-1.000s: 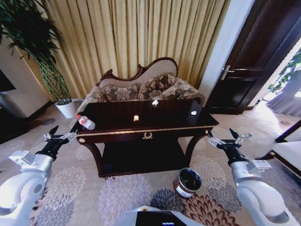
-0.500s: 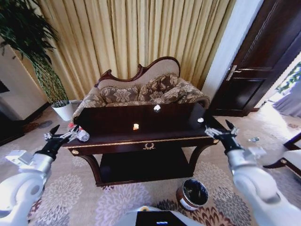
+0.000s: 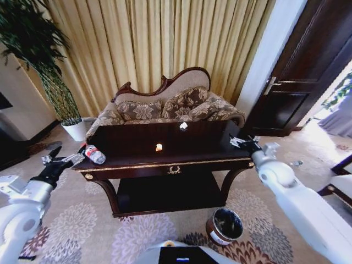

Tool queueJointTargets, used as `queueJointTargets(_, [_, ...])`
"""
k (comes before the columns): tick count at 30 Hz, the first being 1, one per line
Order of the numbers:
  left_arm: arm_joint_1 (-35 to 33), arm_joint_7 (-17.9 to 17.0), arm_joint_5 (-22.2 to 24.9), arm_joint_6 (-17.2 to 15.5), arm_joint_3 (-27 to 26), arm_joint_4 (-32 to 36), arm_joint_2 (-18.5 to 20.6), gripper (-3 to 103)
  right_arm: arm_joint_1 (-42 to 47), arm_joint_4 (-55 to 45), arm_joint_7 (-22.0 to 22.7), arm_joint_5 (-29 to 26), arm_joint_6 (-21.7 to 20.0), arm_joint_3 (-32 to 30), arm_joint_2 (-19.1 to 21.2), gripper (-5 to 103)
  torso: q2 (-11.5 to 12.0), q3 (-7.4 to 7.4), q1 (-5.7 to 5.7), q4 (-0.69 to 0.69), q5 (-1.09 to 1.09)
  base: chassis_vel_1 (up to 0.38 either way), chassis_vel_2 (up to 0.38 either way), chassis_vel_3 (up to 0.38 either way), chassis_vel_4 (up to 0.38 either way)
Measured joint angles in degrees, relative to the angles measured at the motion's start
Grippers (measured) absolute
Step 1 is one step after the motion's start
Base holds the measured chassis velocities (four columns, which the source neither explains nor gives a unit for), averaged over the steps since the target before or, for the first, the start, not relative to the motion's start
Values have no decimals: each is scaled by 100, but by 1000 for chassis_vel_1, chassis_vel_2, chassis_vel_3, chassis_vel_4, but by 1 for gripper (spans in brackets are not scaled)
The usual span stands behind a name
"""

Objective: Move to the front of the table and place the trash on the table into the trash bin.

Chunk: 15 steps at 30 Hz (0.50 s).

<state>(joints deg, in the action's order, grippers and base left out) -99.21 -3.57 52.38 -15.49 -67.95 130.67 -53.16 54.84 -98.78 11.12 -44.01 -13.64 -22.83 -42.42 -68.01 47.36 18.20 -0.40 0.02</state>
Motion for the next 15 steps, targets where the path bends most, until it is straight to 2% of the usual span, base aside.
queueJointTargets(7, [54,-53,-27,0,96,-149,60,100,-903,665,53,11,-169,845,-311,100,1,0,0,2,-1,0,0,0,0])
queueJointTargets(15, [200,-85,-72,0,348,-284,56,100,-1227,955,223,268,-659,1051,-466,100,0,0,0,0,0,0,0,0,0])
